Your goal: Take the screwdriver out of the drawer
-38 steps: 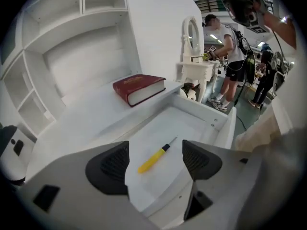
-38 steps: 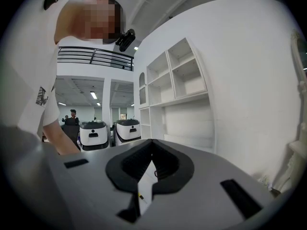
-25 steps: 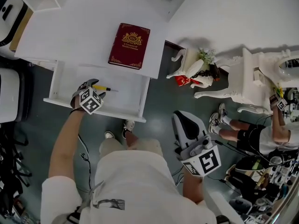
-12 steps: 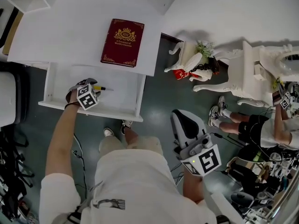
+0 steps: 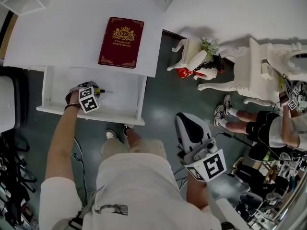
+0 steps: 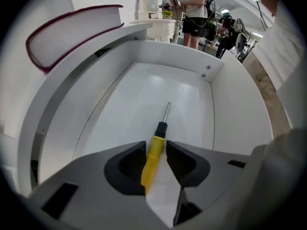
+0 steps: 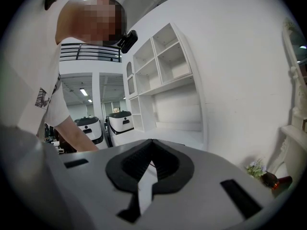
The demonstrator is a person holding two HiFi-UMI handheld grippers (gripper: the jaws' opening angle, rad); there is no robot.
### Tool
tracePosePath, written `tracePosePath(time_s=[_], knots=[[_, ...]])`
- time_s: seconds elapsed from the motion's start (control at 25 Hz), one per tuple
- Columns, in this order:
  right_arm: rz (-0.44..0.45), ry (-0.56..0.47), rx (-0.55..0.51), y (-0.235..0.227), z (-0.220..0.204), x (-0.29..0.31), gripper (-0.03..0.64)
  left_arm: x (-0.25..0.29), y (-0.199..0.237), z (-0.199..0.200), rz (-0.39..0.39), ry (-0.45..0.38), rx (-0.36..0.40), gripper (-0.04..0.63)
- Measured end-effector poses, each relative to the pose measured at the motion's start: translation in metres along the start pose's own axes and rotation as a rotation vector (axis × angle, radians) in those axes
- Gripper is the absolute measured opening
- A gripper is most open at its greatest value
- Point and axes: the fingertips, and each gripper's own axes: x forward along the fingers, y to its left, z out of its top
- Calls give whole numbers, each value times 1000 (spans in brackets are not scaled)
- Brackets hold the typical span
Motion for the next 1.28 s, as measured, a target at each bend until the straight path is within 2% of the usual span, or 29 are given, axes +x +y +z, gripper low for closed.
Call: tracePosePath(time_s=[0.2,0.36,0.6,0.92,1.28], knots=[[-1,-1,14,-1,-3,5,9,2,-5,1,-2,-10,-37,89],[4,0,19,1,-3,7,9,1,-4,0,4,-14,-118,87],[4,-5,24,5,-3,13,9,2,-3,1,20,-24,-178,86],[-19,-20,16,10,3,8,9,2,-1,1,7,-12,-207,84],[-96,-61,-4,22,16,-21,9,2,-3,-2,65,-29,-262,80]])
